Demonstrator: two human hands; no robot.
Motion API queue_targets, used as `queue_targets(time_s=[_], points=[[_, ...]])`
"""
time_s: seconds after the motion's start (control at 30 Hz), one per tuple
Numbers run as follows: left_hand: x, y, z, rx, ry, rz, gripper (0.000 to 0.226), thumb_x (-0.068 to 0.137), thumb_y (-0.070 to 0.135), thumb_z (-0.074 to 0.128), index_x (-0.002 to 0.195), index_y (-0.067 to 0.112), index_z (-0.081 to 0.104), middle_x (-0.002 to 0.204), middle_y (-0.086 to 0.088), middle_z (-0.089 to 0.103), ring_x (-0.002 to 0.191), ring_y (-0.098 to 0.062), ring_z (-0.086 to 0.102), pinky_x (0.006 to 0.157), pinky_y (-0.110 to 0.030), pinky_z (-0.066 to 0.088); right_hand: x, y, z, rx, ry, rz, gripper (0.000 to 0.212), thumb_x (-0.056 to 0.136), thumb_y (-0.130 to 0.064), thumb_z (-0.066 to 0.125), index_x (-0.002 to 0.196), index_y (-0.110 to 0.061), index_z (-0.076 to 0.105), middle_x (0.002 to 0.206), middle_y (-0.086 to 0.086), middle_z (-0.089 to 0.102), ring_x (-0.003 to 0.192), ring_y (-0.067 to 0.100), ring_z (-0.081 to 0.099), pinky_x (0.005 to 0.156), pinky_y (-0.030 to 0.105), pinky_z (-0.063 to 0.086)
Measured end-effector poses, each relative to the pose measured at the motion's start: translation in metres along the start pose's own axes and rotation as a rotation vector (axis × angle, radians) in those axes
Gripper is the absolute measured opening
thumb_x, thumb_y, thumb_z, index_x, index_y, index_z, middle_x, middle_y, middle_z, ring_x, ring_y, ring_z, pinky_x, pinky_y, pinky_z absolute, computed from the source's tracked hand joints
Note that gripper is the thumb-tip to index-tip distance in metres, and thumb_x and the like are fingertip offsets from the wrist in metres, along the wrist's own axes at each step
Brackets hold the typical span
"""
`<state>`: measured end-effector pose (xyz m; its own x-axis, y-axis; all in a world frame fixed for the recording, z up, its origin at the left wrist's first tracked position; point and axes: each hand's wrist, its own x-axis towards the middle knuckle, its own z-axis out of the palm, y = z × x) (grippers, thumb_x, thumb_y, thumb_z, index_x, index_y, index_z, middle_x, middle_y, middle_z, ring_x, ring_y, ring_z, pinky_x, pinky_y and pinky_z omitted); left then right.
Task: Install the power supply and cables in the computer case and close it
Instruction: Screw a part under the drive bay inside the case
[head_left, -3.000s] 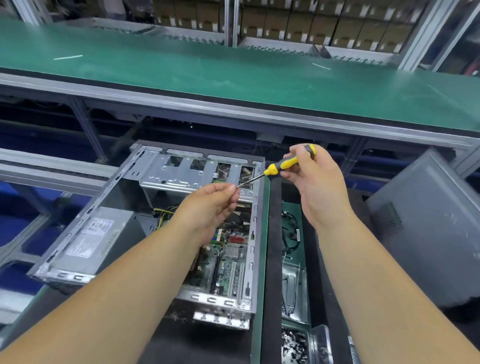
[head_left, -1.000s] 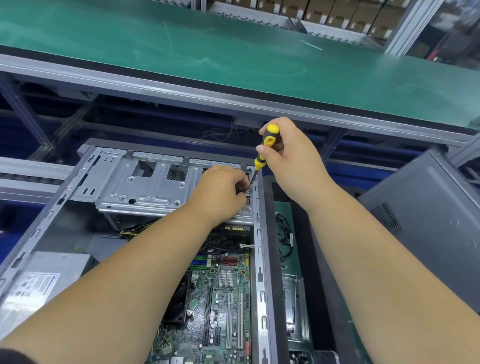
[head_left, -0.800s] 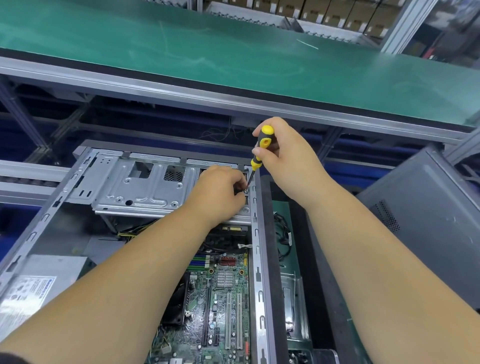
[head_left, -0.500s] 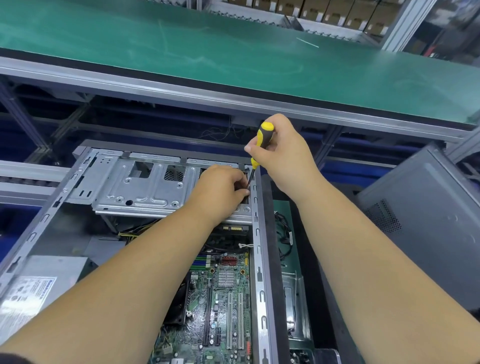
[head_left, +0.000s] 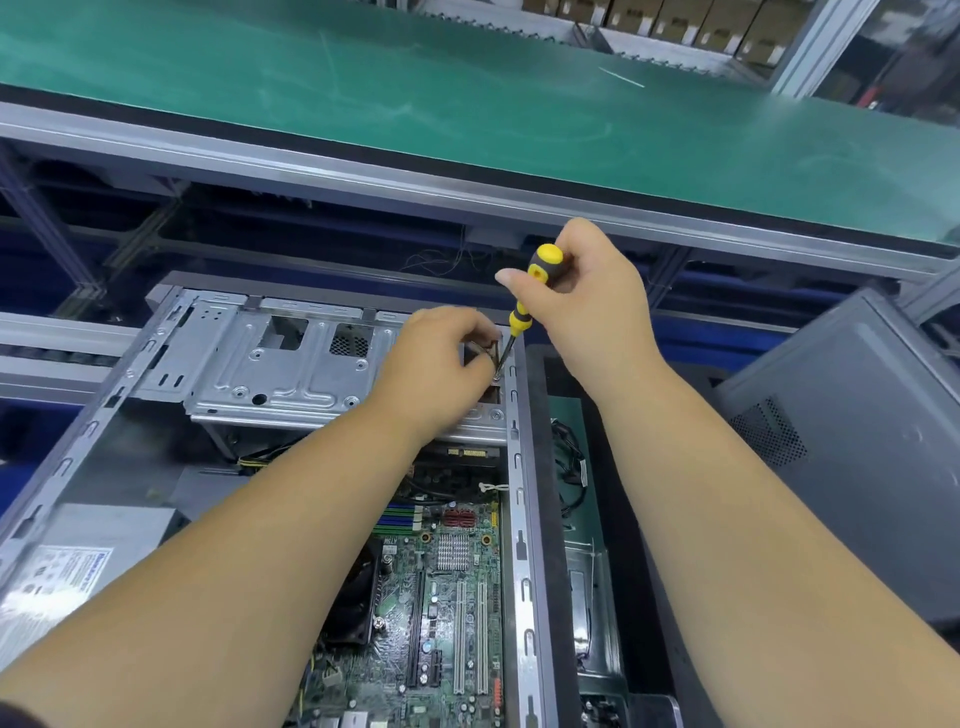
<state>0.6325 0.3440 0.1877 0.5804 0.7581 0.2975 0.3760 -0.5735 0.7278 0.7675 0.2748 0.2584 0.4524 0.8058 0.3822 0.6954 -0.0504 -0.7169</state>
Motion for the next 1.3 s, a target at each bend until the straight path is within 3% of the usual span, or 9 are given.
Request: queue_targets(time_s=[0.13,0.33,0.5,0.67,0.87,1.0,1.1,1.2,1.3], points=[[0.005,0.021,-0.008,-0.289,0.081,-0.007,0.02,0.077,0.031,0.074,0.095,0.032,0.067,0.092,0.018,0.067,0.091,0.004,0.06,0.075,-0.003,0.04,0.003,-0.004,0.0,-0.149,0.059,-0.004,0.045,0.077,-0.05,0.074,0.074,-0.019,0.043,0.064,-0.008,0.045,0.059,0.011,0.039,0.053,0.029,0.037],[0.014,0.039,-0.01,-0.396,0.076,-0.106,0.02,0.074,0.02,0.078,0.092,0.023,0.072,0.088,-0.002,0.07,0.084,-0.02,0.067,0.076,-0.039,0.056,0.002,-0.011,-0.008,-0.197,-0.04,0.035,0.044,0.077,-0.059,0.068,0.084,-0.019,0.051,0.076,-0.004,0.055,0.066,0.014,0.047,0.058,0.034,0.043],[0.016,0.035,-0.02,-0.384,-0.025,-0.127,0.017,0.088,0.02,0.069,0.104,0.023,0.073,0.09,0.006,0.073,0.084,-0.005,0.066,0.079,-0.023,0.052,-0.001,-0.018,-0.03,-0.099,-0.237,-0.149,0.038,0.094,-0.015,0.056,0.127,-0.034,0.055,0.117,-0.009,0.057,0.088,0.007,0.058,0.083,0.026,0.05],[0.015,0.039,-0.021,-0.42,-0.094,-0.137,0.022,0.082,0.024,0.076,0.103,0.024,0.07,0.097,0.005,0.072,0.092,-0.009,0.066,0.089,-0.031,0.055,0.006,-0.024,-0.038,-0.222,-0.201,-0.168,0.023,0.091,-0.014,0.063,0.11,-0.027,0.063,0.103,-0.007,0.063,0.089,0.012,0.059,0.083,0.037,0.053],[0.018,0.045,-0.013,-0.379,0.026,-0.17,0.03,0.07,0.028,0.085,0.088,0.014,0.067,0.076,0.004,0.06,0.068,-0.01,0.052,0.071,-0.035,0.053,0.005,-0.028,-0.036,-0.339,-0.106,-0.175,0.026,0.083,-0.035,0.073,0.088,-0.018,0.053,0.08,-0.003,0.059,0.076,0.019,0.055,0.069,0.041,0.05],[0.018,0.043,-0.012,-0.33,0.028,-0.133,0.019,0.078,0.023,0.079,0.089,0.012,0.069,0.078,-0.004,0.063,0.068,-0.009,0.054,0.065,-0.023,0.05,0.003,-0.027,-0.034,-0.316,-0.087,-0.135,0.032,0.085,-0.047,0.068,0.097,-0.022,0.053,0.088,-0.005,0.059,0.078,0.015,0.055,0.067,0.034,0.049],[0.017,0.042,-0.015,-0.352,-0.046,-0.13,0.014,0.086,0.018,0.073,0.1,0.016,0.073,0.092,-0.001,0.072,0.084,-0.014,0.066,0.08,-0.029,0.054,0.001,-0.028,-0.038,-0.211,-0.246,-0.172,0.033,0.094,-0.024,0.061,0.126,-0.033,0.057,0.113,-0.011,0.06,0.095,0.008,0.057,0.086,0.027,0.047],[0.015,0.042,-0.016,-0.363,-0.091,-0.118,0.02,0.085,0.02,0.074,0.104,0.018,0.071,0.096,0.003,0.073,0.091,-0.011,0.067,0.087,-0.03,0.054,0.005,-0.029,-0.039,-0.338,-0.257,-0.188,0.029,0.095,-0.02,0.06,0.12,-0.031,0.067,0.112,-0.01,0.06,0.097,0.007,0.051,0.085,0.025,0.041],[0.014,0.045,-0.013,-0.334,-0.022,-0.11,0.027,0.073,0.03,0.082,0.093,0.021,0.066,0.084,0.008,0.068,0.076,-0.005,0.061,0.073,-0.016,0.05,0.008,-0.029,-0.038,-0.41,-0.217,-0.205,0.017,0.09,-0.033,0.066,0.104,-0.025,0.068,0.095,-0.009,0.056,0.086,0.01,0.048,0.074,0.029,0.04]])
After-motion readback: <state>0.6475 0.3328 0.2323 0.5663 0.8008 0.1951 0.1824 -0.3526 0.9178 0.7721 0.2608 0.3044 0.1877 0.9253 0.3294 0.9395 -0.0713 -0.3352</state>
